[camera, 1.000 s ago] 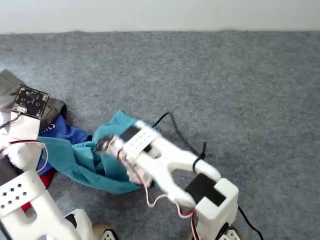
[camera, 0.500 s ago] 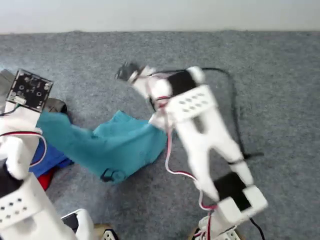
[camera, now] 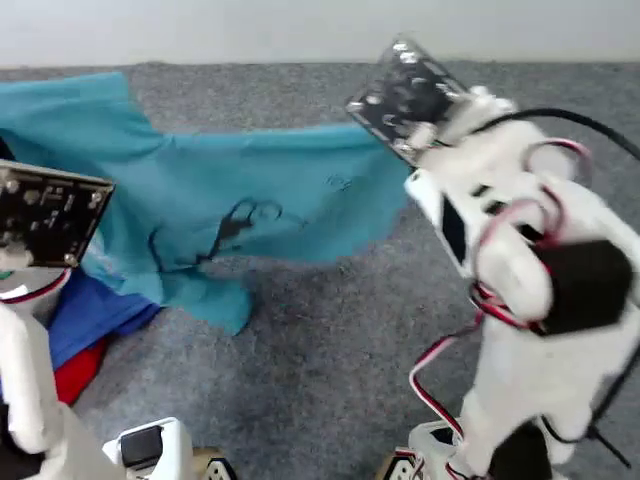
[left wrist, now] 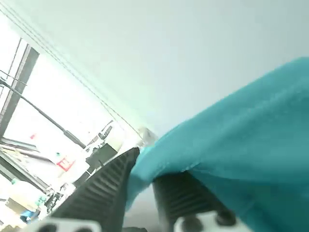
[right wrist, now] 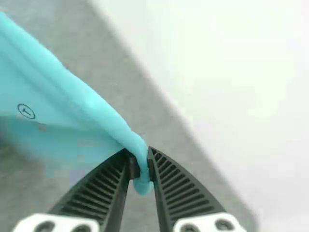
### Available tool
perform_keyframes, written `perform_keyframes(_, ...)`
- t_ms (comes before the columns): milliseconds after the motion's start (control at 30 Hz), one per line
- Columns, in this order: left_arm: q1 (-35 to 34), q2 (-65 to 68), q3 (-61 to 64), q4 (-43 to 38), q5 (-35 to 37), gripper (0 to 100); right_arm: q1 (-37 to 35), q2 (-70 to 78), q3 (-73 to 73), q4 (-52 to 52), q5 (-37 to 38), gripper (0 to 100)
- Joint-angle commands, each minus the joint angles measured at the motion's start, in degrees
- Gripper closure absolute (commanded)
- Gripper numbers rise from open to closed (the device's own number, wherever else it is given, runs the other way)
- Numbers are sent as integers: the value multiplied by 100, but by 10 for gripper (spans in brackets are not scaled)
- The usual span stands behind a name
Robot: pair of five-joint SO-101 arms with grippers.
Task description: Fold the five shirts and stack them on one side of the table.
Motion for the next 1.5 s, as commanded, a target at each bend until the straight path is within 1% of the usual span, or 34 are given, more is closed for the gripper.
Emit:
perform_keyframes(0, 44, -35, -365, -492, 26, 987, 356, -321, -360, -382, 158, 988)
perform_keyframes(200, 44, -44, -418, -527, -9, 987, 673, -734, -431, -884, 545, 988)
perform_keyframes(300, 44, -53, -488, -536, -308, 987, 875, -884, -431, -1103, 747, 988)
perform_keyframes(367, 44, -35, -734, -633, -352, 987, 1042, -998, -431, -1156, 765, 988)
perform_keyframes(467, 53, -35, -1051, -976, -352, 987, 1332, -1191, -431, -1059, 738, 988)
perform_keyframes(633, 53, -44, -1235, -1591, -352, 987, 1956, -1560, -431, -831, 738, 988)
perform_keyframes(833, 44, -44, -1508, -1626, -352, 987, 2378, -1982, -422, -514, 765, 988)
perform_keyframes(967, 44, 9, -1411, -1538, -360, 986, 2563, -2035, -404, -101, 765, 988)
perform_keyframes(1033, 44, 9, -1130, -1389, -369, 986, 2536, -1938, -369, 136, 765, 988)
perform_keyframes(1133, 105, 9, -470, -1240, -369, 986, 2527, -1675, 53, 207, 721, 988)
perform_keyframes(1267, 527, 18, 796, -1292, -387, 986, 2527, -1191, 1099, -75, 721, 988)
perform_keyframes(1333, 712, 18, 1604, -1565, -387, 986, 2519, -927, 1732, -426, 721, 988)
perform_keyframes(1467, 1029, 26, 3477, -2875, -387, 986, 2185, -391, 3138, -1253, 756, 988)
